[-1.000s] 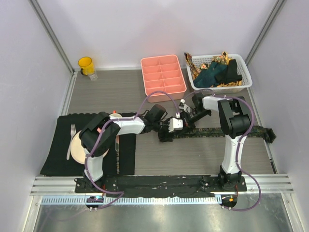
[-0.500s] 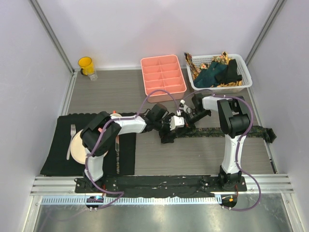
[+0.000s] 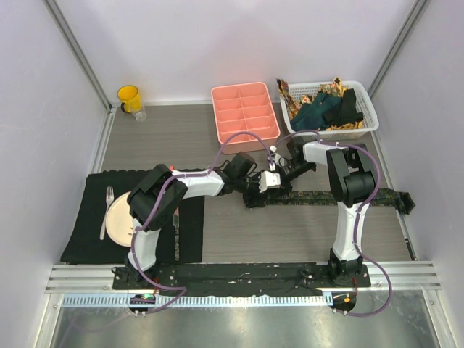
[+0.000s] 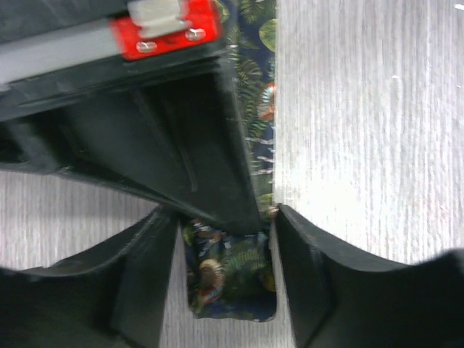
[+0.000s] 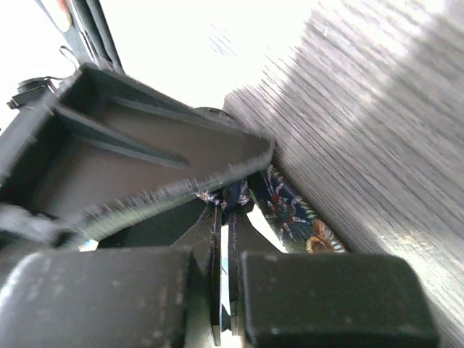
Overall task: Roll the ties
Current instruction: Roll the tie at the center of the board.
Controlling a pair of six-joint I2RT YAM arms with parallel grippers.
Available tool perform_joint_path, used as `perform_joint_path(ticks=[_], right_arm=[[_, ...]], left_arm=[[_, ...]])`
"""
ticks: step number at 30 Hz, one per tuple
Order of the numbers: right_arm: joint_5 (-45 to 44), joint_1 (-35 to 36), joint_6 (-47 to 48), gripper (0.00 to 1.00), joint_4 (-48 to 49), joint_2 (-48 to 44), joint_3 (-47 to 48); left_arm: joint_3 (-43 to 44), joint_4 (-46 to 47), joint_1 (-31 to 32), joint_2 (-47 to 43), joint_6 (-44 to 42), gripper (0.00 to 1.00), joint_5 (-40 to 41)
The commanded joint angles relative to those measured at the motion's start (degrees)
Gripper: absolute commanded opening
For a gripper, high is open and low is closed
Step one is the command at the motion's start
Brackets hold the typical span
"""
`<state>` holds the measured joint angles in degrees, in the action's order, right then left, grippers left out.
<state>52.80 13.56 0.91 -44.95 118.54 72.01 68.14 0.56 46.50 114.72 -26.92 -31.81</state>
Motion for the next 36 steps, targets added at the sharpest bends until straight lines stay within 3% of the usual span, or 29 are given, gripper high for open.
perform_joint_path(ticks=[1,9,12,14,15,18,20,24,28,36], right_arm=[[1.2,0.4,0.0,0.01,-1.4,-1.2,2.3],[0.3,0.3,0.4,0.01,-2.1,-0.4,3.2],[-1.5,0.3,0.8,0.01,-2.0,0.5,3.3],[-3.7,0.3,1.6,0.01,-1.9,1.1,3.1],[-4.5,0.2,1.9,0.01,-1.9,1.9,3.0],[-6.8,0.2,2.6,0.01,-1.7,3.1,2.3],[-7.6,0.2,2.4,0.01,-0.9,4.0,1.2],[-9.3,0.2,1.8,0.01,0.6,5.0,-0.5],[-9.9,0.1,2.0,0.01,0.9,6.0,-1.3],[-10.1,-0.5,1.3,0.01,0.7,7.8,-1.1]], left_arm=[[-1.1,-7.6,0.8,2.4,-3.6,0.54,-1.2],[-2.8,-9.8,0.8,1.5,-6.3,0.26,-1.1],[-3.2,-10.0,0.9,1.4,-6.2,0.24,-0.5],[-3.2,-10.1,0.8,1.3,-6.2,0.29,-0.3],[-3.2,-10.1,0.7,1.2,-6.2,0.44,-0.4],[-4.3,-8.6,-0.4,-0.3,-5.5,0.62,-1.6],[-5.0,-7.2,-1.0,-1.6,-4.6,0.66,-2.4],[-7.9,-2.4,-3.5,-4.2,-2.7,0.85,-5.3],[-13.8,8.0,-5.7,-8.2,1.7,0.89,-6.3],[-16.5,15.3,-6.2,-8.9,1.7,0.75,-6.5]])
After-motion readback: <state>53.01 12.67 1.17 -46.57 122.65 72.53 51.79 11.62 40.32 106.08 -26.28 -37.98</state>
